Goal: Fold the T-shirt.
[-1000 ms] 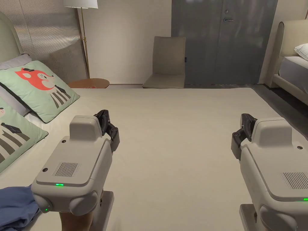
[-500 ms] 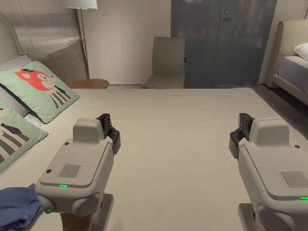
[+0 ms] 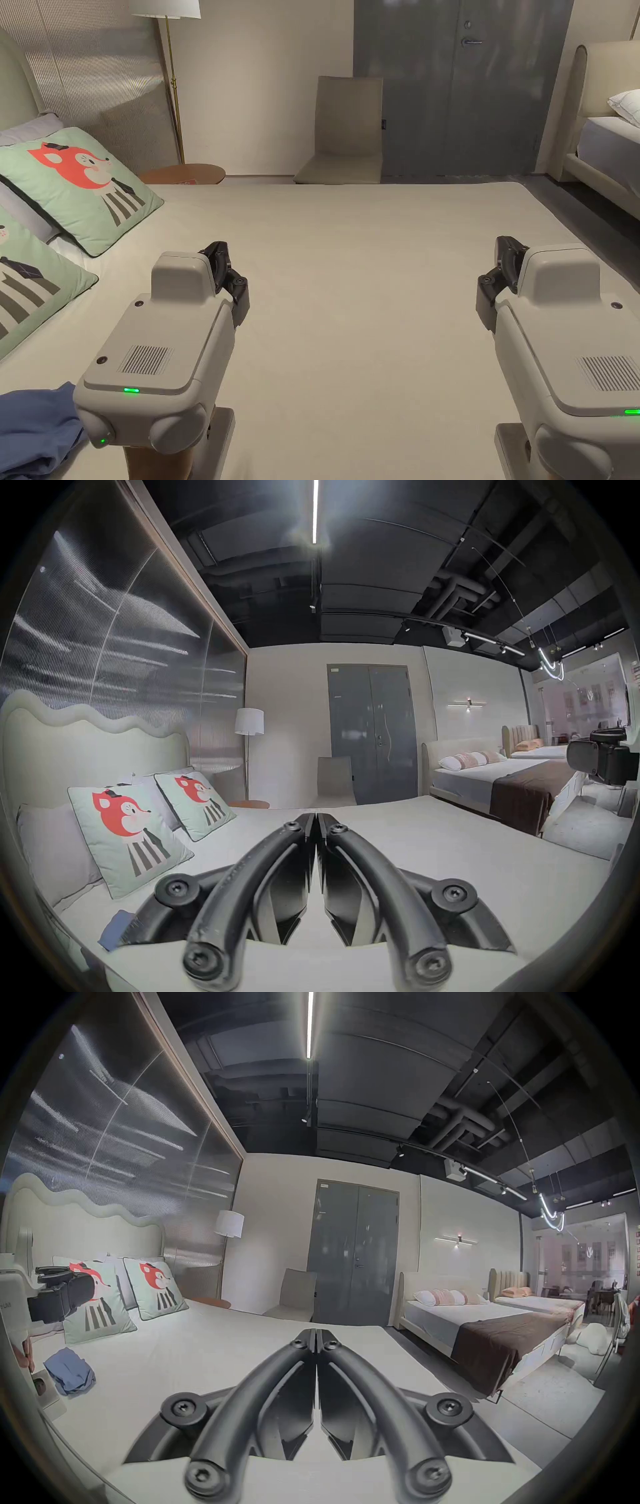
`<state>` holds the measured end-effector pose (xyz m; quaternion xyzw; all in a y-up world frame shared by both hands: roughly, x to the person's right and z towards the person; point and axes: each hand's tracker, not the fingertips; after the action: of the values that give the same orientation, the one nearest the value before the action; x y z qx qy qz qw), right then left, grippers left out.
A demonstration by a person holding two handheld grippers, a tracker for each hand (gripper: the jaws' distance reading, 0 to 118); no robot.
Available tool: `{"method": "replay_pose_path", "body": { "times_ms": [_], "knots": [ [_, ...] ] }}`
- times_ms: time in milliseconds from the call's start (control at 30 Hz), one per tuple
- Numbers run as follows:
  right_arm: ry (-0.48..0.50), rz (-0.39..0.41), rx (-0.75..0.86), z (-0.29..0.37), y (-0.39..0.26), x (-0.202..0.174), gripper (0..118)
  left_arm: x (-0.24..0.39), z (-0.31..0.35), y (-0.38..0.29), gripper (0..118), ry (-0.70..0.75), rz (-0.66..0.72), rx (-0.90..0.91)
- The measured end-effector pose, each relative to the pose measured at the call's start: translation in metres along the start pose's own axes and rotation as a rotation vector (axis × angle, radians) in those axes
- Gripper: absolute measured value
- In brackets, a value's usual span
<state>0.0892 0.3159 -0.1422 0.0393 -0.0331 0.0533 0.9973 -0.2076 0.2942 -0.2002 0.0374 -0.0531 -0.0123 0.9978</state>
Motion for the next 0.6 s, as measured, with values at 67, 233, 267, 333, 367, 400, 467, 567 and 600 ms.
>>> {"method": "replay_pose_path", "body": {
  "times_ms": [67,233,267,333,367,400,467,567,600],
  "knots": [
    [0.000,0.000,0.001,0.0003,-0.0003,0.0002,0,0.0000,0.0006,-0.0006,0,0.001,0.000,-0.002],
    [0.000,0.002,-0.002,-0.0001,-0.0011,0.0002,0,0.0005,0.0019,-0.0008,0,-0.001,-0.001,-0.005],
    [0.000,0.002,-0.003,-0.0002,-0.0012,0.0002,0,0.0006,0.0021,-0.0009,0,-0.002,-0.002,-0.005],
    [0.000,0.001,-0.003,-0.0001,-0.0015,0.0000,0,0.0005,0.0019,-0.0011,0,-0.003,-0.002,-0.006],
    [0.002,0.001,-0.003,-0.0002,-0.0014,0.0000,0,0.0005,0.0023,-0.0009,0,-0.003,-0.001,-0.006],
    [0.002,0.002,-0.004,-0.0004,-0.0013,-0.0001,0,0.0006,0.0025,-0.0008,0,-0.003,0.000,-0.006],
    [0.002,0.003,-0.003,-0.0002,-0.0014,-0.0004,0,-0.0007,-0.0001,-0.0034,0,-0.003,-0.001,-0.005],
    [0.002,0.002,-0.002,-0.0004,-0.0010,-0.0005,0,-0.0020,-0.0019,-0.0051,0,-0.002,0.001,-0.005],
    [0.002,0.004,-0.002,-0.0001,-0.0012,-0.0007,0,-0.0023,-0.0025,-0.0054,0,-0.003,0.001,-0.006]
  ]
}}
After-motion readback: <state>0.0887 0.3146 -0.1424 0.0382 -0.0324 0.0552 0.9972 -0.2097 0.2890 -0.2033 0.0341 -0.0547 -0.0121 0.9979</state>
